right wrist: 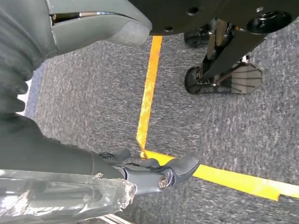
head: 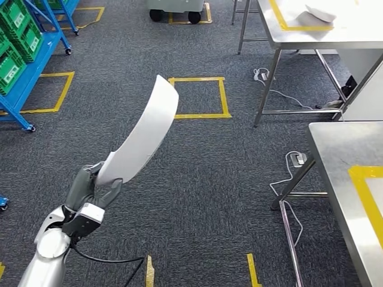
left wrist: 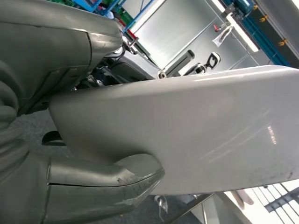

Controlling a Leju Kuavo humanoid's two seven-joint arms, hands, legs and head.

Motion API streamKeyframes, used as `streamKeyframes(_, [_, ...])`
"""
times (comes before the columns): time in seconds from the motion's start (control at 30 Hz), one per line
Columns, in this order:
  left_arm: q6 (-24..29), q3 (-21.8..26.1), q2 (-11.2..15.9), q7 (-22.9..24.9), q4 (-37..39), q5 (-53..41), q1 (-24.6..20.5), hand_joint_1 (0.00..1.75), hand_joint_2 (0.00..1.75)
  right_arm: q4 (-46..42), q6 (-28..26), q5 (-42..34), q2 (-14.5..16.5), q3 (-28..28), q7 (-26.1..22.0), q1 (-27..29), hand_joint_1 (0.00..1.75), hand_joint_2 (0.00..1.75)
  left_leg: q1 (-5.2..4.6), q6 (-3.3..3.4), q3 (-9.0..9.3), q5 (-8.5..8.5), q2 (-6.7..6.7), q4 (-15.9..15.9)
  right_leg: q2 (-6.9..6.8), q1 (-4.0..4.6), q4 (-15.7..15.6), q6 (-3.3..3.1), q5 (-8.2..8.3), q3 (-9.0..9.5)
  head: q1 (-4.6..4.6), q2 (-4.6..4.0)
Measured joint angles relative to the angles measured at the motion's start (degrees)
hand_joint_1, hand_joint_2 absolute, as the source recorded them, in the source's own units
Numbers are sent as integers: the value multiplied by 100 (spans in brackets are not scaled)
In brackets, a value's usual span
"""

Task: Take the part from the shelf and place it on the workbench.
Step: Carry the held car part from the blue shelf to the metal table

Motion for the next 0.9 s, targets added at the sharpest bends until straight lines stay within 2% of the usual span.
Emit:
streamKeyframes(0.03, [1, 1, -2, 2, 3, -2, -9, 175, 175, 0, 0, 1, -1, -5, 1, 6, 0, 175, 5, 14, 5, 8, 37, -35, 27, -5, -9, 36, 13, -20, -3, 0])
streamKeyframes(0.1, [6, 2, -7, 7, 6, -8, -28, 175, 175, 0, -1, 6, -4, -14, 2, 20, 0, 175, 26, 59, 21, 54, 132, -99, -94, 3, 123, 92, -87, -116, 17, 0])
streamKeyframes(0.13, [11, 3, -9, 8, 7, -15, -36, 175, 175, -1, -2, 10, -6, -18, 2, 18, 0, 175, 39, 77, 27, 72, 187, -126, -212, 9, 355, 114, -227, -233, 36, 0])
streamKeyframes(0.2, [27, 4, -9, 16, 16, -49, -44, 175, 175, -1, -1, 19, -7, -24, 1, 5, 0, 175, 31, 95, 20, 78, 298, -129, -424, 1, 1114, 152, -598, -595, 64, 0])
streamKeyframes(0.23, [51, 4, -7, 19, 23, -81, -45, 175, 175, 0, 4, 27, -7, -27, -22, -3, 0, 175, 25, 95, 17, 76, 359, -127, -463, -4, 1449, 169, -716, -753, 63, 0])
streamKeyframes(0.27, [80, 4, -4, 22, 31, -116, -56, 175, 175, 1, 10, 35, -7, -32, -61, -7, 0, 175, 20, 94, 16, 75, 419, -125, -481, -9, 1621, 180, -740, -830, 61, 0])
streamKeyframes(0.3, [112, 4, -4, 30, 34, -149, -79, 175, 175, 1, 16, 45, -8, -37, -109, -13, 0, 175, 18, 90, 17, 72, 473, -123, -497, -14, 1547, 184, -649, -782, 63, 0])
streamKeyframes(0.33, [145, 4, -4, 51, 35, -177, -111, 175, 175, 1, 23, 55, -10, -44, -162, -23, 0, 175, 16, 82, 24, 66, 520, -122, -526, -17, 1257, 181, -480, -620, 63, 0])
streamKeyframes(0.4, [185, 12, 0, 120, 25, -203, -187, 175, 175, -1, 29, 69, -15, -57, -212, -66, 0, 175, -6, 43, 41, 41, 606, -109, -697, -4, 419, 150, -181, -145, 68, 0])
streamKeyframes(0.43, [199, 25, 6, 151, 17, -209, -212, 175, 175, 0, 31, 75, -17, -61, -221, -92, 0, 175, -23, 16, 45, 28, 641, -99, -758, 6, 140, 119, -115, 15, 62, 0])
streamKeyframes(0.47, [209, 38, 12, 168, 11, -216, -227, 175, 175, 1, 31, 80, -17, -63, -226, -112, 0, 175, -42, -8, 48, 18, 680, -90, -792, 17, -6, 87, -103, 97, 60, 0])
streamKeyframes(0.53, [231, 61, 20, 178, 5, -231, -236, 175, 175, 2, 32, 87, -17, -67, -229, -116, 0, 175, -50, -52, 52, 6, 749, -80, -707, 23, -14, 19, -101, 87, 53, 0])
streamKeyframes(0.57, [245, 68, 21, 177, 5, -235, -239, 175, 175, 2, 33, 92, -17, -69, -229, -105, 0, 175, -42, -82, 51, -28, 728, -58, -664, 16, -16, -10, -93, 82, 54, 0])
streamKeyframes(0.6, [261, 76, 25, 170, 4, -238, -242, 175, 175, 2, 33, 97, -17, -72, -229, -97, 0, 175, -29, -112, 20, -114, 650, 33, -622, 7, -24, -43, -84, 81, 45, 0])
streamKeyframes(0.63, [274, 86, 30, 160, 3, -240, -243, 175, 175, 2, 33, 102, -17, -74, -229, -97, 0, 175, -17, -140, -60, -258, 545, 234, -582, -6, -33, -73, -72, 83, 38, 0])
streamKeyframes(0.7, [291, 99, 38, 133, 2, -246, -231, 175, 175, 2, 35, 111, -17, -77, -230, -107, 0, 175, -3, -163, -387, -648, 355, 969, -489, -9, -35, -107, -64, 77, 24, 0])
streamKeyframes(0.73, [294, 102, 40, 126, 3, -250, -218, 175, 175, 2, 36, 115, -17, -78, -230, -109, 0, 175, -1, -164, -568, -786, 325, 1346, -433, -5, -34, -113, -63, 74, 25, 0])
streamKeyframes(0.77, [296, 102, 41, 122, 3, -257, -205, 175, 175, 2, 38, 117, -17, -80, -230, -106, 0, 175, -1, -160, -689, -823, 314, 1581, -373, -1, -32, -114, -62, 73, 24, 0])
streamKeyframes(0.8, [298, 102, 42, 121, 3, -268, -195, 175, 175, 2, 38, 120, -17, -83, -230, -100, 0, 175, -2, -148, -716, -739, 308, 1602, -311, 1, -29, -114, -61, 74, 24, 0])
streamKeyframes(0.83, [300, 102, 42, 120, 3, -280, -191, 175, 175, 2, 38, 123, -17, -86, -230, -94, 0, 175, -2, -130, -636, -552, 293, 1398, -251, 2, -25, -112, -60, 79, 23, 0])
streamKeyframes(0.9, [302, 102, 43, 123, 2, -300, -192, 175, 175, 2, 38, 132, -16, -89, -203, -90, 0, 175, -2, -74, -310, -121, 142, 655, -139, 10, -13, -99, -57, 86, 26, 0])
